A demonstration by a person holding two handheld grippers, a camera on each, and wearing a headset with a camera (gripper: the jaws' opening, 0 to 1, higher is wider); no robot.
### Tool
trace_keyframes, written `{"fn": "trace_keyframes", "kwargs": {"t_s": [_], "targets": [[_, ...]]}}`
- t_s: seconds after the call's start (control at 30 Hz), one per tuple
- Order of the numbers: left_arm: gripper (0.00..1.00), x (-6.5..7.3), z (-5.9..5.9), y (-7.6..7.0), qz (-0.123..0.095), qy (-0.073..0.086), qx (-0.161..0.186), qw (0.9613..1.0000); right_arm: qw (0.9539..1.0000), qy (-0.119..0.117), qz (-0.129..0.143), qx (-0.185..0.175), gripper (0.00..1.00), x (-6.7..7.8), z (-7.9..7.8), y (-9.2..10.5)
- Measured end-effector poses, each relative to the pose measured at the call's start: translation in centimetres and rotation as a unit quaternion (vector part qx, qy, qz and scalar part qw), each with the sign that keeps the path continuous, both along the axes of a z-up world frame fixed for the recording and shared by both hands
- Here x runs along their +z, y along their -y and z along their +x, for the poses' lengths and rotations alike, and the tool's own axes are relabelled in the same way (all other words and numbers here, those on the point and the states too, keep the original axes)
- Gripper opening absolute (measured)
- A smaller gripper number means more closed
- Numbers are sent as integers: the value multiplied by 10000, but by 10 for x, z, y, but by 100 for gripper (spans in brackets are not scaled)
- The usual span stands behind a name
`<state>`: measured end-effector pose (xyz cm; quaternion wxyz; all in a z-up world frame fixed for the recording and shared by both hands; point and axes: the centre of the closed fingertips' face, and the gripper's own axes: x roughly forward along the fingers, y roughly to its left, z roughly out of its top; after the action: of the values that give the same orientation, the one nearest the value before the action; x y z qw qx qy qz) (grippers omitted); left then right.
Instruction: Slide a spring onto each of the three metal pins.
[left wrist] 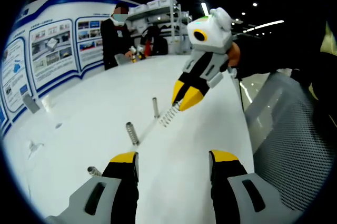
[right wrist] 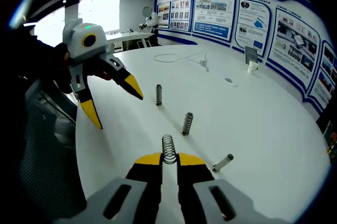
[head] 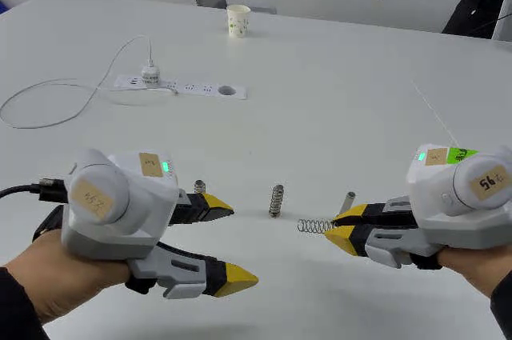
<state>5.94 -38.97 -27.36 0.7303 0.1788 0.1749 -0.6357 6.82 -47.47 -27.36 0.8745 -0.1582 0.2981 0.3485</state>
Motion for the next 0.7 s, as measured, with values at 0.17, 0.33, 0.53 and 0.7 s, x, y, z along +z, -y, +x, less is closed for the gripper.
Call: {"fn": "trace_keyframes", "kwargs": {"t_s": [0.17, 0.33, 0.53, 0.7], "targets": [[54, 0, 1, 7, 0, 38, -72, 10000, 9999, -13, 37, 132, 11, 3, -1, -10], [53, -1, 3, 12, 1, 83, -95, 9999, 9996, -34, 45, 266, 11, 5, -4, -19], [50, -3, 2, 16, -10, 128, -123, 9998, 9991, -73, 59, 418, 11, 8, -7, -28], [46, -3, 1, 18, -3, 221, -169, 9996, 9985, -83, 60, 531, 11, 10, -8, -36]]}}
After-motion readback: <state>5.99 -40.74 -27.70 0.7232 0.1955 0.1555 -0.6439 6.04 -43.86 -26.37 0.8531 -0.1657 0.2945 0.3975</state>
